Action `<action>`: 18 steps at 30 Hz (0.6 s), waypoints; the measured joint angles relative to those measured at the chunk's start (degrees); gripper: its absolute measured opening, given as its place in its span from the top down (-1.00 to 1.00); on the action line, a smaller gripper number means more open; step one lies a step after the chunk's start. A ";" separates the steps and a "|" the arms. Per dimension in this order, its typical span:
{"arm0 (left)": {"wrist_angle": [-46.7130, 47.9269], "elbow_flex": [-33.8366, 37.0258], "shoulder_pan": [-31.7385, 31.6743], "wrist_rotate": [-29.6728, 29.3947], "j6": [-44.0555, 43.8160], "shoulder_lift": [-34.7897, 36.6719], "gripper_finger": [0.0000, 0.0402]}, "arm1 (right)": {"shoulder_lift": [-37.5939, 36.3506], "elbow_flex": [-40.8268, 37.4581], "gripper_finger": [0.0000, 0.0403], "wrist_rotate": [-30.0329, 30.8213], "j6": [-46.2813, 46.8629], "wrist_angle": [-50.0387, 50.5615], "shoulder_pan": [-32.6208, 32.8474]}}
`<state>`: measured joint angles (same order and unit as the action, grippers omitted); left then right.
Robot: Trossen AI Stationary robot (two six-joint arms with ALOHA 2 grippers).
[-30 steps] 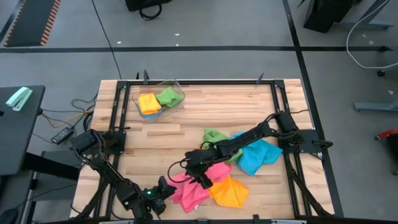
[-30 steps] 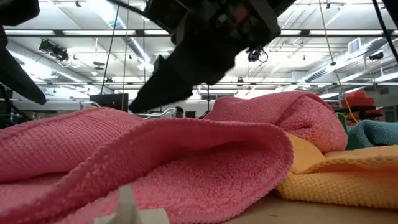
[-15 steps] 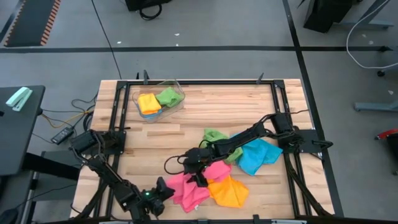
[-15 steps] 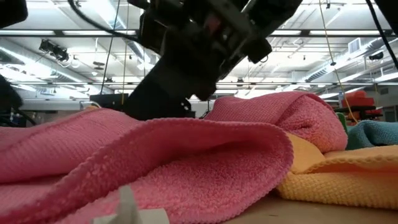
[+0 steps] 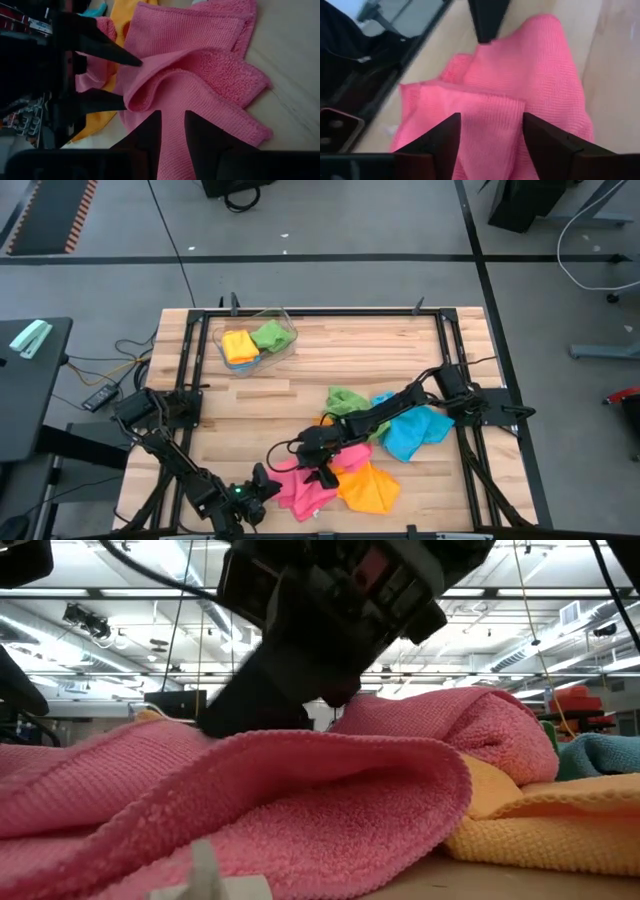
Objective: Fold microfiber towels
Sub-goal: Fold the left pink microfiber towel
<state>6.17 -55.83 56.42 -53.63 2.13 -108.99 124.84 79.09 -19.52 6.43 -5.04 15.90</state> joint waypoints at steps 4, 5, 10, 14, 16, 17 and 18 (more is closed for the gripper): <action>0.07 0.00 -0.11 -0.09 -0.02 0.00 0.57 | 0.09 -0.04 0.09 4.55 -1.64 0.64 1.18; 0.05 0.00 -0.11 -0.09 -0.02 0.00 0.58 | 0.08 -0.04 0.15 5.85 -1.95 0.81 1.33; 0.05 0.00 -0.11 -0.11 -0.03 0.00 0.61 | 0.10 -0.04 0.54 6.76 -2.32 0.39 1.30; -0.63 -0.01 0.31 -0.65 0.03 0.02 0.64 | -0.37 -0.04 0.85 6.86 -1.77 0.98 1.13; -0.19 -0.17 1.26 -2.50 0.73 0.78 0.66 | -1.57 -0.04 0.94 7.00 -1.69 0.82 1.14; -0.08 -0.41 1.82 -3.85 1.41 1.47 0.68 | -2.29 -0.04 0.96 7.06 -1.73 0.56 1.14; -0.24 -0.69 2.49 -5.31 1.80 2.40 0.70 | -3.04 -0.04 0.96 7.42 -1.86 0.49 1.04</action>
<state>5.93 -56.52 58.92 -58.94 3.93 -106.59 121.81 79.05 -12.10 4.58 -4.55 16.94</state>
